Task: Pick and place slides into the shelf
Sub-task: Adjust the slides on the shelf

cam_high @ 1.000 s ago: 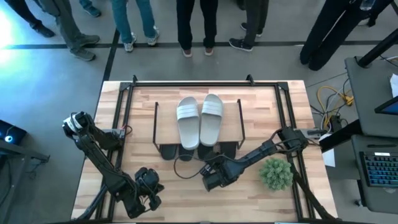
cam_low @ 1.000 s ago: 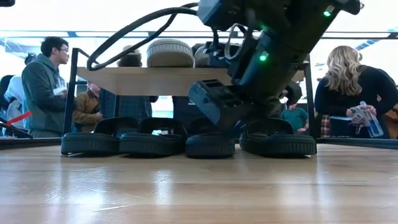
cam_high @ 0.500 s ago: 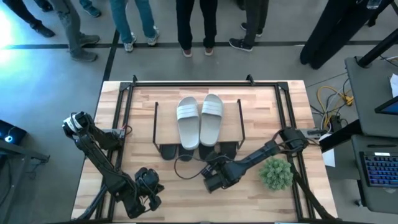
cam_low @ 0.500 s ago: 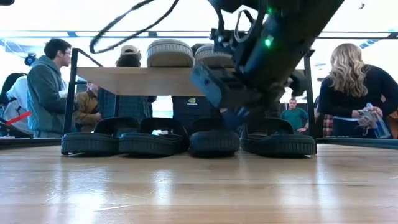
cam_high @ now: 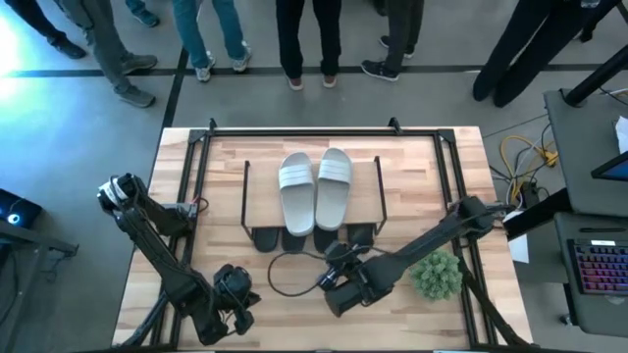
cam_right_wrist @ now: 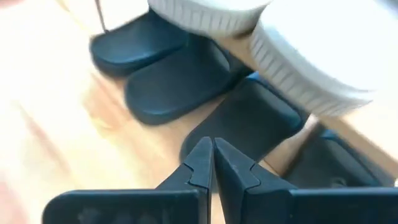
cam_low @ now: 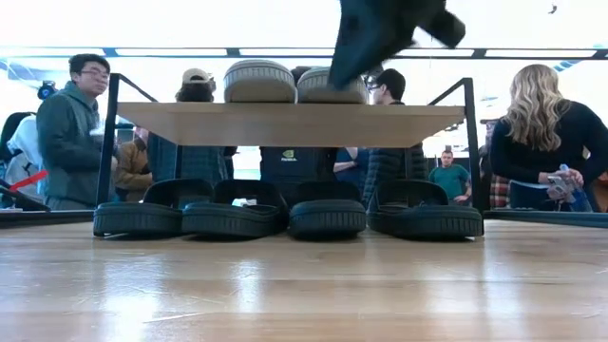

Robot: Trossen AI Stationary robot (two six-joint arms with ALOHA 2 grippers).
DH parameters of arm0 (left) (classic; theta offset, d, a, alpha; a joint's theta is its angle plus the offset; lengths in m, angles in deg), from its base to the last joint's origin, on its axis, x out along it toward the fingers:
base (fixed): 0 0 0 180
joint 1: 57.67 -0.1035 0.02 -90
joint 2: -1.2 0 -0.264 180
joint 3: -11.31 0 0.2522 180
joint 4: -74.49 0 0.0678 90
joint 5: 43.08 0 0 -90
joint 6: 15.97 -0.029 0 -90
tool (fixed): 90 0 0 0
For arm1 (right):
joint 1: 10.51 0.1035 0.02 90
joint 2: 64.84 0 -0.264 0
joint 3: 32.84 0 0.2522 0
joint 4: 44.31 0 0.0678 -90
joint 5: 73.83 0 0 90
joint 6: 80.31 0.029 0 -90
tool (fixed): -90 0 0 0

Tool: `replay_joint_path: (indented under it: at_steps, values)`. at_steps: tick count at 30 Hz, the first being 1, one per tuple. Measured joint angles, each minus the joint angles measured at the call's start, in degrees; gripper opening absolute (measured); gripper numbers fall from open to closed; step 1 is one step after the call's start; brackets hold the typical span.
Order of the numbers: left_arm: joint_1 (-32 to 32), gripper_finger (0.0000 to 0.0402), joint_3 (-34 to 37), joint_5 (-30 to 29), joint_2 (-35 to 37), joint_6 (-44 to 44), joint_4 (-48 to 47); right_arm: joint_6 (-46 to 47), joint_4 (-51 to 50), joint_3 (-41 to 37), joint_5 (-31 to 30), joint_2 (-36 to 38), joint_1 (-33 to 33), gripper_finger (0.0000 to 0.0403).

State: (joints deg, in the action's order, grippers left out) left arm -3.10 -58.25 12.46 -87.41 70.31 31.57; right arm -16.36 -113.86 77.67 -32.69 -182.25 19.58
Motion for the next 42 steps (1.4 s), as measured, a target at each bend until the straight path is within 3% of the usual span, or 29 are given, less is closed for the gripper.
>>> replay_joint_path:
  at_steps: [5,9,11,15,17,20,23,25,27,31,34,36,42]
  values:
    - [-2.1,0.0017,-1.1,-5.0,8.2,-10.8,0.4,-8.6,2.5,-0.1,6.0,10.2,0.1,0.0008]
    - [-5.3,0.0017,-1.1,-12.5,19.3,-32.4,8.8,-16.5,8.7,-2.1,9.2,21.6,-1.1,0.0008]
    - [-7.3,0.0017,0.0,-12.5,24.6,-45.6,18.0,-20.2,10.5,-3.0,7.2,27.1,-1.3,0.0008]
    - [-10.6,0.0017,2.5,-13.0,32.2,-64.5,30.9,-24.4,7.7,-3.7,-4.6,36.7,0.9,0.0008]
    - [-11.3,0.0017,2.7,-18.1,34.9,-65.8,31.0,-24.0,4.6,-3.9,-7.3,40.7,1.8,0.0008]
    - [-11.4,0.0017,2.7,-25.1,38.1,-64.5,30.7,-20.4,2.2,-4.2,-6.5,45.6,3.0,0.0008]
    - [-11.4,0.0017,2.7,-27.8,39.2,-63.2,32.1,-26.5,3.7,-5.3,-6.6,48.5,4.8,0.0008]
    - [-11.8,0.0017,2.7,-25.5,38.7,-64.5,32.1,-32.6,7.4,-6.5,-5.0,49.0,5.6,0.0008]
    - [-14.0,0.0017,2.8,-17.6,37.5,-66.6,33.4,-37.8,13.3,-8.6,1.8,49.0,5.0,0.0008]
    - [-23.1,0.0017,2.8,2.9,31.8,-73.0,44.5,-44.9,30.9,-16.4,25.3,49.0,-1.6,0.0008]
    - [-29.9,0.0017,2.5,10.5,28.6,-74.9,49.1,-46.0,39.5,-22.5,42.6,49.2,-9.2,0.0008]
    - [-34.1,0.0017,2.5,11.5,27.6,-74.3,48.3,-45.8,39.0,-25.6,45.9,50.9,-13.9,0.0008]
    - [-41.1,0.0017,2.5,14.5,30.1,-65.2,35.4,-43.7,34.0,-33.0,45.4,61.0,-24.4,0.0008]
